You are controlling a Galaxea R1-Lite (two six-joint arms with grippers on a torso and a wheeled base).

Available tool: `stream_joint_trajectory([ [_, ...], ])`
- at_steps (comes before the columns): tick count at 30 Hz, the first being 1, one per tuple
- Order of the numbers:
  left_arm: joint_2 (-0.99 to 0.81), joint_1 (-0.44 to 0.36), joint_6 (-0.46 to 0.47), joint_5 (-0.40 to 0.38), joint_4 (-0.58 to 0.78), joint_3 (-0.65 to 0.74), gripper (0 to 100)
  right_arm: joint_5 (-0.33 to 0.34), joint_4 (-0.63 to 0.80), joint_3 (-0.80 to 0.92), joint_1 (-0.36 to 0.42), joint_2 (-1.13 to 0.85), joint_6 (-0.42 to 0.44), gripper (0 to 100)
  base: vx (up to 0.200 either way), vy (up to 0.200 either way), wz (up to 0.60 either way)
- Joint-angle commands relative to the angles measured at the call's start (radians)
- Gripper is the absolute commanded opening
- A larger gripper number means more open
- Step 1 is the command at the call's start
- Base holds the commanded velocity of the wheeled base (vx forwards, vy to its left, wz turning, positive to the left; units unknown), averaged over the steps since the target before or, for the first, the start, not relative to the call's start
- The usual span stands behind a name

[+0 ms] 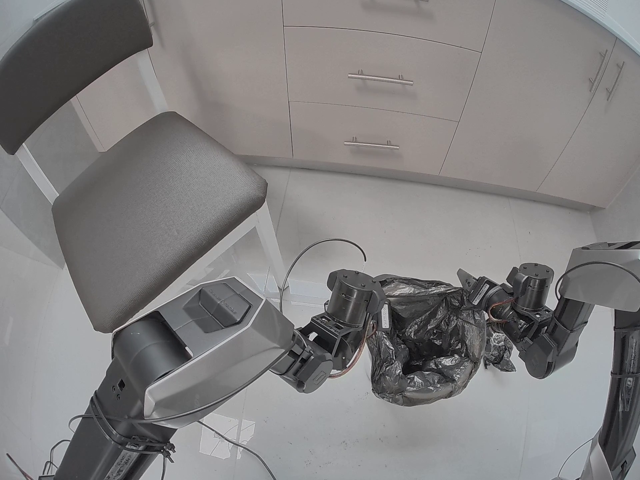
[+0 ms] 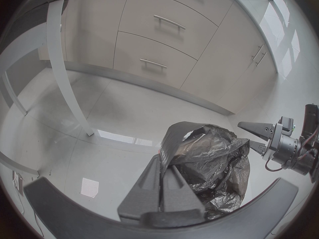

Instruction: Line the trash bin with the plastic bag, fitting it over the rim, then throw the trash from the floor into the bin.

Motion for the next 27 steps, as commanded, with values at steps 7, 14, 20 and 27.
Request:
stream_joint_trajectory([
  [7, -0.004, -0.004, 0.0, 0.001, 0.003, 0.002, 100, 0.0, -0.002, 0.006, 0.017, 0.002, 0.0, 100, 0.0, 0.0, 0.0],
  [14, 0.003, -0.006, 0.023, 0.002, 0.024, -0.009, 100, 0.0, -0.003, 0.009, 0.018, -0.004, 0.0, 100, 0.0, 0.0, 0.0],
  [20, 0.031, 0.019, 0.043, 0.074, 0.101, -0.064, 100, 0.0, -0.005, 0.014, 0.024, -0.01, 0.0, 100, 0.0, 0.0, 0.0],
  [27, 0.037, 0.037, 0.017, 0.12, 0.131, -0.104, 100, 0.0, -0.005, 0.015, 0.024, -0.006, 0.0, 100, 0.0, 0.0, 0.0],
])
